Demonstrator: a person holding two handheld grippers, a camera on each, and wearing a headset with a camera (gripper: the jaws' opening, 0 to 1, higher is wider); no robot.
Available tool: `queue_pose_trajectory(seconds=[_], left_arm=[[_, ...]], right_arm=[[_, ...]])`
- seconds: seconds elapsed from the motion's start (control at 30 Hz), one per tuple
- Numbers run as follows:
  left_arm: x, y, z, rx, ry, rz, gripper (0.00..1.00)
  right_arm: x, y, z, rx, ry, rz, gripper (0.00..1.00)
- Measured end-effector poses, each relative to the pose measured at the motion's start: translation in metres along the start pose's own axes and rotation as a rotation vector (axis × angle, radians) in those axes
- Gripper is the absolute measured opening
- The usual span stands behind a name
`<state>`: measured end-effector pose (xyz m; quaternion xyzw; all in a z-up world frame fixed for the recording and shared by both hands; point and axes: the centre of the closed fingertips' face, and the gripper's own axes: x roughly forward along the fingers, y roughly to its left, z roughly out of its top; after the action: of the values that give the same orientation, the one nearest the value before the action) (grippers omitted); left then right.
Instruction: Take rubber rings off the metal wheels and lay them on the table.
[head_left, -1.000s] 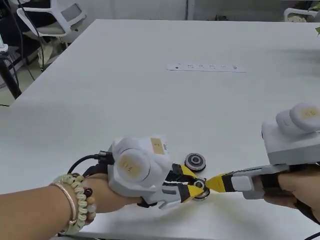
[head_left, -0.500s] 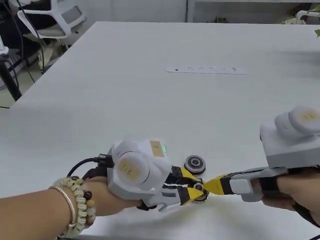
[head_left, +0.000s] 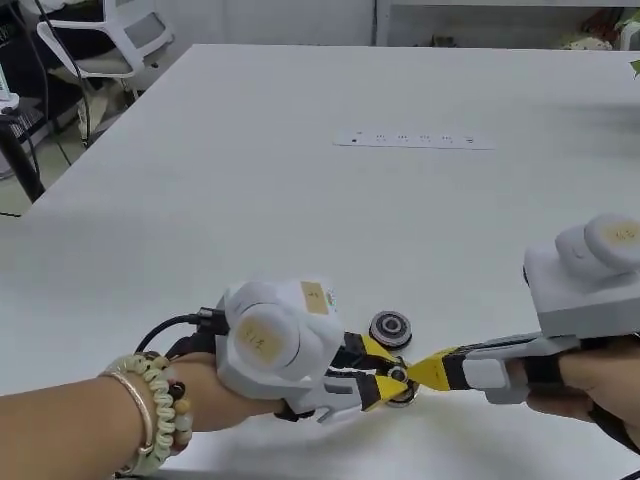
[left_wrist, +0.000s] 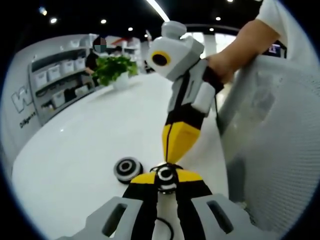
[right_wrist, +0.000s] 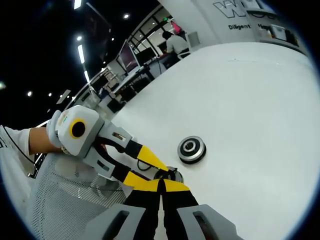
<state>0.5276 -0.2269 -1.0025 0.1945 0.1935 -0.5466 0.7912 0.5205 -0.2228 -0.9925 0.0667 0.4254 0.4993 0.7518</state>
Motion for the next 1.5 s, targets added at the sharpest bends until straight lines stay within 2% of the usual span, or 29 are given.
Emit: queue_pose_trajectory(seconds=[0.17,0.23,0.37,0.53,0.73,0.8,0.87,0.93,1.0,1.17,1.5], left_arm=[[0.000,0.000,0.000,-0.001,0.000,0.000,0.13],[0.000,0.000,0.000,-0.001,-0.001,0.000,0.13],[0.000,0.000,0.000,-0.002,-0.003,-0.001,0.13],[0.000,0.000,0.000,-0.002,-0.003,-0.001,0.13],[0.000,0.000,0.000,-0.002,-0.003,-0.001,0.13],[0.000,0.000,0.000,-0.002,-0.003,-0.001,0.13],[0.000,0.000,0.000,-0.003,-0.003,-0.001,0.13],[0.000,0.000,0.000,-0.003,-0.003,-0.001,0.13],[0.000,0.000,0.000,-0.004,-0.004,-0.001,0.14],[-0.001,0.000,0.000,-0.019,-0.001,0.000,0.14],[-0.002,-0.001,0.000,-0.035,0.019,-0.006,0.14]], right_arm=[[0.000,0.003,0.000,0.002,-0.004,0.011,0.00],[0.000,0.003,0.004,0.012,-0.021,0.015,0.00],[-0.001,0.000,0.002,0.014,-0.011,0.004,0.00],[-0.002,0.004,0.004,0.018,-0.022,0.026,0.00],[-0.002,0.005,0.004,0.012,-0.021,0.029,0.00],[-0.002,0.007,0.004,0.013,-0.021,0.037,0.00],[-0.004,0.013,0.010,0.028,-0.049,0.070,0.00],[-0.002,0.009,0.007,0.002,-0.034,0.042,0.00],[-0.002,0.009,0.006,0.015,-0.032,0.043,0.00],[-0.001,0.000,0.001,0.027,-0.008,-0.001,0.00],[0.000,-0.006,-0.005,0.040,0.022,-0.028,0.00]])
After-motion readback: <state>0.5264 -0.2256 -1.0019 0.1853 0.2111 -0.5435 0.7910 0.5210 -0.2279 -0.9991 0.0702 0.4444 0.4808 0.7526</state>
